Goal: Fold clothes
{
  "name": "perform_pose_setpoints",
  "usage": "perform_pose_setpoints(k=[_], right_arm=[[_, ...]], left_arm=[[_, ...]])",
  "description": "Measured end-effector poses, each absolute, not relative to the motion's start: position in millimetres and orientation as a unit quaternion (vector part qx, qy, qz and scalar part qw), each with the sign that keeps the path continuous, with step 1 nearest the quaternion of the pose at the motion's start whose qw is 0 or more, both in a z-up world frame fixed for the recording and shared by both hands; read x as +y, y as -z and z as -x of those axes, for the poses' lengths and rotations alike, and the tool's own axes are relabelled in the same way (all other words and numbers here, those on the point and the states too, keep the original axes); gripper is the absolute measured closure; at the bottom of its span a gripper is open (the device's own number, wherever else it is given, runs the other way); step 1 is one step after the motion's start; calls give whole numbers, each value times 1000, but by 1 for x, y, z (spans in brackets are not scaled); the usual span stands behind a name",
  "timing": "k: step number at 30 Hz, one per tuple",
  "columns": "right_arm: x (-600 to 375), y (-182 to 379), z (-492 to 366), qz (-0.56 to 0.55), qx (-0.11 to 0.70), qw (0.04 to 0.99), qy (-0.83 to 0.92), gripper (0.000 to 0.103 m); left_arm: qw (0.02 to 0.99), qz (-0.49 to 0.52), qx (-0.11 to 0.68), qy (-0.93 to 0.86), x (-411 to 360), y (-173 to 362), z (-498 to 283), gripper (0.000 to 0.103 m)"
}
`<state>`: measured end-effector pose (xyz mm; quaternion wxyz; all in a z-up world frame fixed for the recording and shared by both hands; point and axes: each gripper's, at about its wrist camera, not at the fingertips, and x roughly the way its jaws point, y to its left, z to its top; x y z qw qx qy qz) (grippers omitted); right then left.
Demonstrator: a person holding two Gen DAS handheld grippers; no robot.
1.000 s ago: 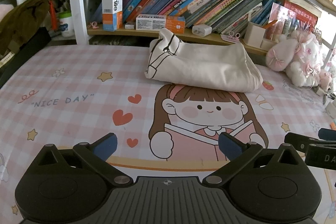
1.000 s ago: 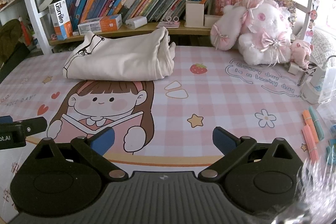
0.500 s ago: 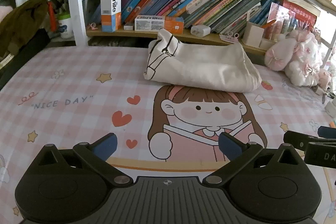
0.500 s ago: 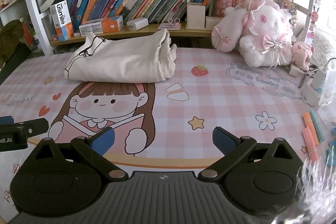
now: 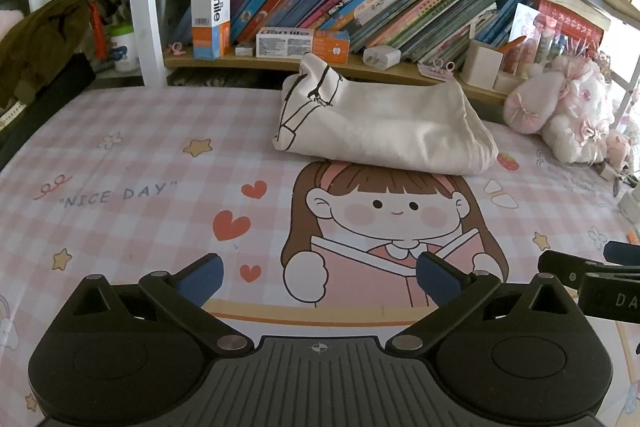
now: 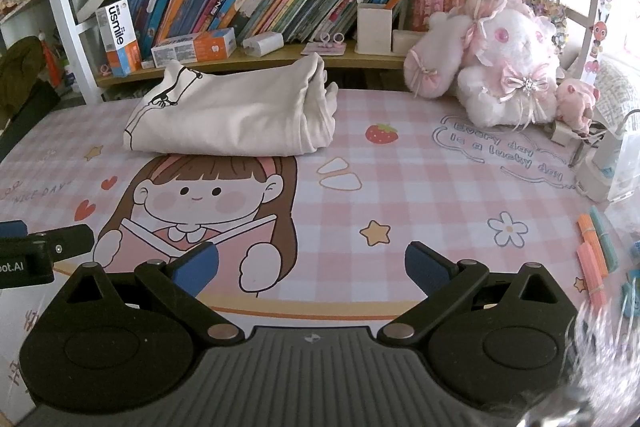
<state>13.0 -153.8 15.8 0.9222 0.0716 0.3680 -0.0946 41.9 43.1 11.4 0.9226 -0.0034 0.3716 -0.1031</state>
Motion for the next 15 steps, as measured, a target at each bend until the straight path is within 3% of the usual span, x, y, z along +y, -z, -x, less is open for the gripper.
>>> perform_pose_setpoints(k=[15], right_arm=[[-154,-13,-15,-72,373,921,93,2]], left_arm=[[925,-1,365,104,42,-11,-43,0]])
